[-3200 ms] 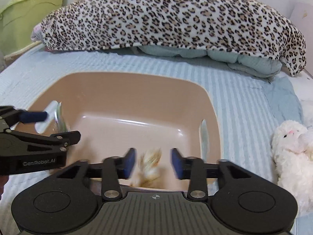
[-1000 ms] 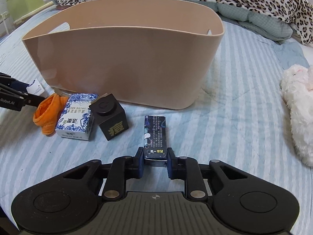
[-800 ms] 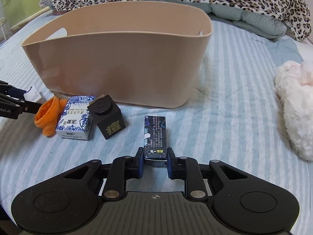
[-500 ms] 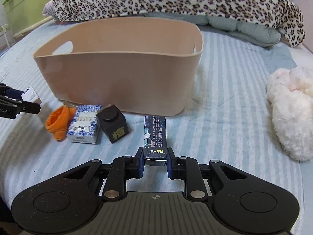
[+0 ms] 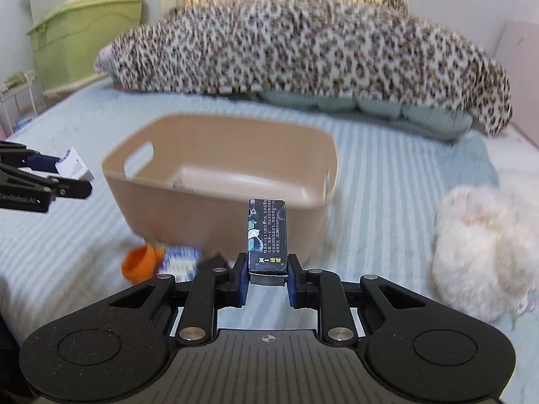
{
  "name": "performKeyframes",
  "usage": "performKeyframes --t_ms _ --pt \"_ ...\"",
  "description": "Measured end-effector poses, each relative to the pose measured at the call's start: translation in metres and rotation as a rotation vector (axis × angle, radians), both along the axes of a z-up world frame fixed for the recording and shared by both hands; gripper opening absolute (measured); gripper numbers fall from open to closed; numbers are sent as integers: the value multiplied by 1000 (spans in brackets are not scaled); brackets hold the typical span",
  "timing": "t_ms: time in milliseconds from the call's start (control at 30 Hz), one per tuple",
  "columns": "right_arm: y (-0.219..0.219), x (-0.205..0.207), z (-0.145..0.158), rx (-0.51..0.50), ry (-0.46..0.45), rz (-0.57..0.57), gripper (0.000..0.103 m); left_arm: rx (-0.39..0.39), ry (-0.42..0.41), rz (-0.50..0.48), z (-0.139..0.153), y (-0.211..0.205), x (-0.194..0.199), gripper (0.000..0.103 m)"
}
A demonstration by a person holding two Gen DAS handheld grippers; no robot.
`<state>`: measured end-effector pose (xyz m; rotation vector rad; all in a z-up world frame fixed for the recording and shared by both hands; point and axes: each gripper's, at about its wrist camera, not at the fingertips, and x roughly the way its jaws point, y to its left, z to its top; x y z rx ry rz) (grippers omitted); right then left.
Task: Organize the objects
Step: 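Carry both boxes over the basket and open both tools to release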
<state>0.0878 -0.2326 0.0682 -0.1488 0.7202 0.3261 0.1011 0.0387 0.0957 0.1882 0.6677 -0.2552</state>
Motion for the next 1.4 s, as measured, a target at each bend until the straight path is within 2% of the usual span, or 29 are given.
performKeyframes --t_ms 267,367,467,600,767,900,1000,1033,1067,1133,1167,1200,1267,1400 --pt "8 22 44 7 -115 9 21 -6 -66 -4 30 -22 27 61" --pt "16 37 51 4 -142 6 21 -3 -56 -2 29 -36 47 61" --pt "24 51 53 4 -158 0 21 33 -38 3 18 -51 69 61" --pt "33 77 44 5 -139 -7 20 60 -2 21 -3 -66 96 61" --pt "43 110 16 -11 -67 -20 20 60 69 48 -33 -71 119 61" --pt "50 123 -11 -27 -3 -25 20 62 122 68 -54 -72 126 62" --pt "56 126 -25 -48 34 -13 21 70 120 77 -55 -73 123 63" --pt "57 125 -27 -54 40 -7 23 66 120 77 -53 -73 122 63" --pt "57 124 -28 -57 43 -4 33 63 120 77 -50 -73 120 68" --pt "55 120 -25 -51 40 -3 36 60 104 73 -41 -72 113 76" --pt "54 117 -22 -47 35 -6 43 63 94 70 -36 -72 109 77" --pt "52 113 -18 -42 27 -10 55 68 85 72 -32 -72 104 78" --pt "47 104 -8 -32 -2 -15 68 57 78 77 -23 -68 95 80" --pt "39 82 6 -28 -29 1 79 24 82 87 -11 -56 73 88"
